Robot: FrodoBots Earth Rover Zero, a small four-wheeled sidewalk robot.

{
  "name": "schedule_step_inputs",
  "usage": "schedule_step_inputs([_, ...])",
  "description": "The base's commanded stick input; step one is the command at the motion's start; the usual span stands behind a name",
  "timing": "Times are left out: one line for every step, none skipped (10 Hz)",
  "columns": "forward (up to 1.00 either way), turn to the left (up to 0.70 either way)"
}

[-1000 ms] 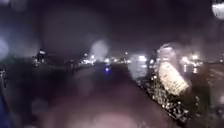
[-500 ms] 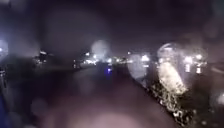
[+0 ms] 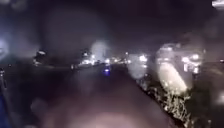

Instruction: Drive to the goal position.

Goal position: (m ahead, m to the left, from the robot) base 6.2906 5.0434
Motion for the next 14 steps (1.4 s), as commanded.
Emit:
schedule_step_inputs([0.50, 0.00])
schedule_step_inputs([0.50, 0.00])
schedule_step_inputs([0.50, 0.00])
schedule_step_inputs([0.50, 0.00])
schedule_step_inputs([0.50, 0.00])
schedule_step_inputs([0.50, 0.00])
schedule_step_inputs([0.50, 0.00])
schedule_step_inputs([0.50, 0.00])
schedule_step_inputs([0.50, 0.00])
schedule_step_inputs([0.50, 0.00])
schedule_step_inputs([0.50, 0.00])
schedule_step_inputs([0.50, 0.00])
schedule_step_inputs([0.50, 0.03])
schedule_step_inputs([0.50, 0.06])
